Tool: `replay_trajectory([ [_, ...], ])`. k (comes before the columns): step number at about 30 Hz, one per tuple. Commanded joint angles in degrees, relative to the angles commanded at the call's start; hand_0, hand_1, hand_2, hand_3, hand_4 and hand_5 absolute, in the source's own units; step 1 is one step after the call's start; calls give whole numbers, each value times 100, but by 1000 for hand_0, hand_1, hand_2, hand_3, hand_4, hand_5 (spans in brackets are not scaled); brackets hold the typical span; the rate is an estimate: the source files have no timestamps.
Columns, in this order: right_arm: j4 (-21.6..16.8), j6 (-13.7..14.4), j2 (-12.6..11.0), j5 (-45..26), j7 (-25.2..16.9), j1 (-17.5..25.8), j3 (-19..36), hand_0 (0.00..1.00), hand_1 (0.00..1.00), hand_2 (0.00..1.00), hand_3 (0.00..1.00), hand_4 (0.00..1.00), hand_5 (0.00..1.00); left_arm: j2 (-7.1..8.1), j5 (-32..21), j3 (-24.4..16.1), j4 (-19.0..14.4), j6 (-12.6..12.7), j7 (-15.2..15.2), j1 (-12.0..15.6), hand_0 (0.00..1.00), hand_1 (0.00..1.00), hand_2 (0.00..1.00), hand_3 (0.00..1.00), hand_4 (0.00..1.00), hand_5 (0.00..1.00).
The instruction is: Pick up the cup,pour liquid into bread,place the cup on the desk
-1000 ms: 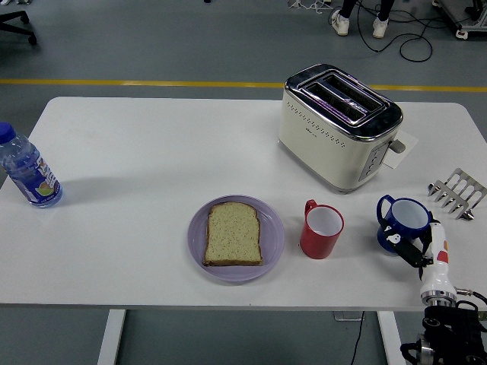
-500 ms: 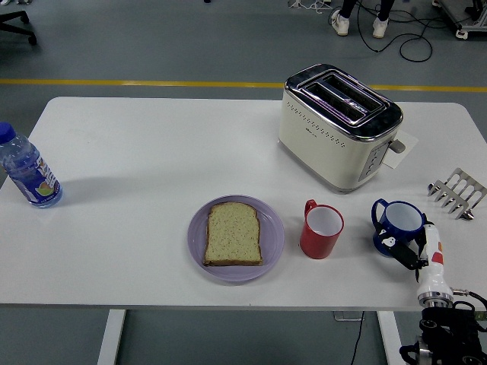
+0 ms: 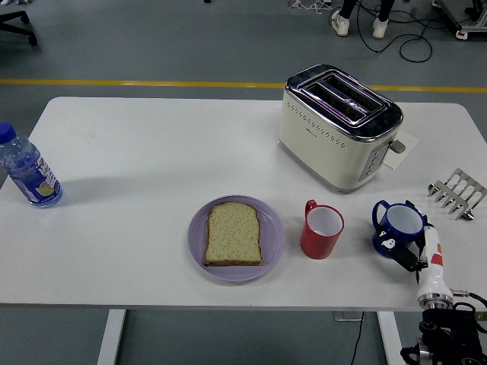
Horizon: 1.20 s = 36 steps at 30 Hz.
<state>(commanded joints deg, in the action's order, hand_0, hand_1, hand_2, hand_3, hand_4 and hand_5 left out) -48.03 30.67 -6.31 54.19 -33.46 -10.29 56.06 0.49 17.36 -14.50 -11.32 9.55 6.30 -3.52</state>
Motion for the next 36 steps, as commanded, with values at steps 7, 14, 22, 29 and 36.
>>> replay_trajectory([
  [7, -11, -16, 9, 42, 1, 9, 40, 613, 567, 803, 977, 865, 148, 2, 4, -2, -1, 0, 0, 2, 633, 638, 650, 503, 239, 865],
  [14, -10, -4, 18, 68, -21, -11, 77, 699, 627, 839, 989, 865, 160, 7, 20, -46, -3, -2, 1, -24, 633, 637, 650, 503, 240, 866],
  [22, -33, 0, 21, 139, -44, -22, 132, 777, 685, 908, 998, 896, 164, 11, 24, -89, -7, -2, 2, -44, 633, 638, 650, 503, 240, 865],
  [29, -55, -27, 20, 202, -45, -18, 166, 812, 730, 915, 998, 900, 161, 12, 32, -91, -7, -2, 2, -50, 633, 638, 650, 502, 240, 864],
  [36, -141, 0, 13, 334, -61, 4, 199, 825, 741, 922, 998, 909, 165, 14, 40, -103, -10, -3, 4, -56, 633, 639, 650, 502, 240, 865],
])
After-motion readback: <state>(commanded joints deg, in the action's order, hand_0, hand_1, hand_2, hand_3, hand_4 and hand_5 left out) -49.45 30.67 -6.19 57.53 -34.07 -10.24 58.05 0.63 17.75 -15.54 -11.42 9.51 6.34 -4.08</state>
